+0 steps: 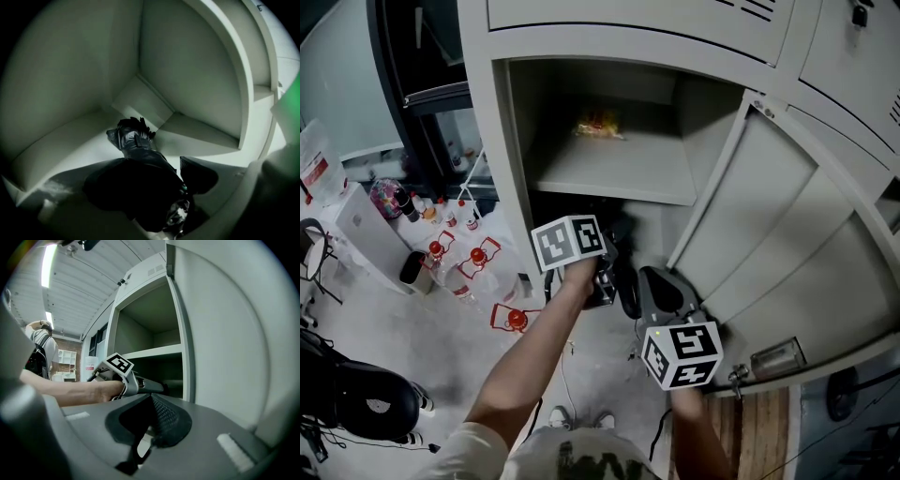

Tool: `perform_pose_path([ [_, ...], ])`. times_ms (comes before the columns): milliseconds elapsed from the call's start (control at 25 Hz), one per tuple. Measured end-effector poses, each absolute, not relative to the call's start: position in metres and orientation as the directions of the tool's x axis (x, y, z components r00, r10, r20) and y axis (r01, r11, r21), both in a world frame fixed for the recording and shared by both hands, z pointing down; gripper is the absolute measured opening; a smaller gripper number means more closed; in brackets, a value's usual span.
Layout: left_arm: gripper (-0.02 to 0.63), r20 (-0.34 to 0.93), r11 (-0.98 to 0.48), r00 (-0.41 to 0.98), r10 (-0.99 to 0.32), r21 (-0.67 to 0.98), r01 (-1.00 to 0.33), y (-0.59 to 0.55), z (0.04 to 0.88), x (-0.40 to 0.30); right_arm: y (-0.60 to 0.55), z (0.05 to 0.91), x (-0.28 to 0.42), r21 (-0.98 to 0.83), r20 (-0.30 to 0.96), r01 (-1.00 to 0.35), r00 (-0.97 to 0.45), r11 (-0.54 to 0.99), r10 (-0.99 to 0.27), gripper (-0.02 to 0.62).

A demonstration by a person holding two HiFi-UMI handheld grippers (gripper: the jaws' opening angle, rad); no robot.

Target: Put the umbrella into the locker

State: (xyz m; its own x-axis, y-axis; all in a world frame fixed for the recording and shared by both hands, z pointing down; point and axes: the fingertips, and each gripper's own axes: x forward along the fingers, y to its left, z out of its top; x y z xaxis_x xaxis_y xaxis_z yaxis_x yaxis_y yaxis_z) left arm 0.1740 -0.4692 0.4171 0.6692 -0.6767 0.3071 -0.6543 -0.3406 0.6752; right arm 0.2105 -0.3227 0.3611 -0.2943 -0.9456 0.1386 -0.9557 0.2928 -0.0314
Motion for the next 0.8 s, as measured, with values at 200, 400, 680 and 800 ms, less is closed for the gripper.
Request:
perform_pose_path([
  [200, 0.37, 0.28, -0.379, 0.658, -0.699, 0.636, -0.672, -0.461, 0.412, 0.167, -0.322, 0.364, 0.21, -0.046, 0.15, -0.953, -0.302, 0.298, -0.942, 0.011],
  [400, 0.37, 0.259, -0.415, 0.644, -0.719, 0.583, -0.698, -0.446, 0.405, 0.158, -0.321, 0.367, 0.207, -0.053, 0.16, -0.945, -0.327, 0.323, -0.931, 0.019],
  [680, 0.37, 0.218, -0.483, 0.621, -0.753, 0.458, -0.746, -0.423, 0.384, 0.142, -0.319, 0.368, 0.202, -0.043, 0.166, -0.935, -0.355, 0.353, -0.92, 0.029],
  [800, 0.367, 0.202, -0.514, 0.617, -0.761, 0.394, -0.762, -0.413, 0.378, 0.136, -0.321, 0.371, 0.2, -0.041, 0.18, -0.929, -0.37, 0.369, -0.911, 0.055],
])
